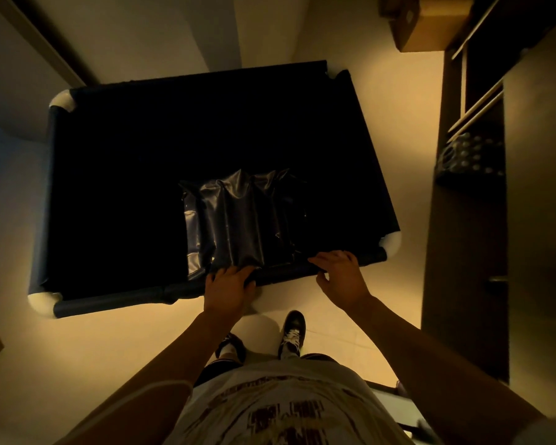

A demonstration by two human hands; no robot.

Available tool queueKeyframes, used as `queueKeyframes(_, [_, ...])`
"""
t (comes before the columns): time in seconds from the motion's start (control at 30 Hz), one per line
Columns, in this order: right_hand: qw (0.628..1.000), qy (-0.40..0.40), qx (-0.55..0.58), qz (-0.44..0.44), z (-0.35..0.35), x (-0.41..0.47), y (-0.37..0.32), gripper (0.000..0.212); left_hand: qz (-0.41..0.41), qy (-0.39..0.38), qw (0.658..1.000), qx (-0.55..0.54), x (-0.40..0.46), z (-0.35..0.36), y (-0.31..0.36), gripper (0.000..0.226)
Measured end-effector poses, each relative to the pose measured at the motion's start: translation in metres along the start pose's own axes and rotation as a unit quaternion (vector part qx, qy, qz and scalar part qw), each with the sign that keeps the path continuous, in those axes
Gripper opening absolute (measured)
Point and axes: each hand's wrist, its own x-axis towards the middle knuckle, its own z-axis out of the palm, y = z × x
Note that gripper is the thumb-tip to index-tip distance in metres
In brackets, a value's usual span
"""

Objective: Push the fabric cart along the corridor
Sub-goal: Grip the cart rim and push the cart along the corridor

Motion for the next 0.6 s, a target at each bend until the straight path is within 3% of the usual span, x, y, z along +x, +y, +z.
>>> queueKeyframes(0.23, [0.999, -0.033, -0.010, 0.006, -0.001, -0.004, 0.016, 0.048, 0.027, 0.005, 1.000, 0.002, 0.001, 0.007, 0.008, 0.044])
queueKeyframes(0.6, [0.996, -0.063, 0.042, -0.039, 0.035, 0.005, -0.054, 0.045, 0.023, -0.003, 0.999, 0.046, -0.013, -0.006, -0.047, 0.047])
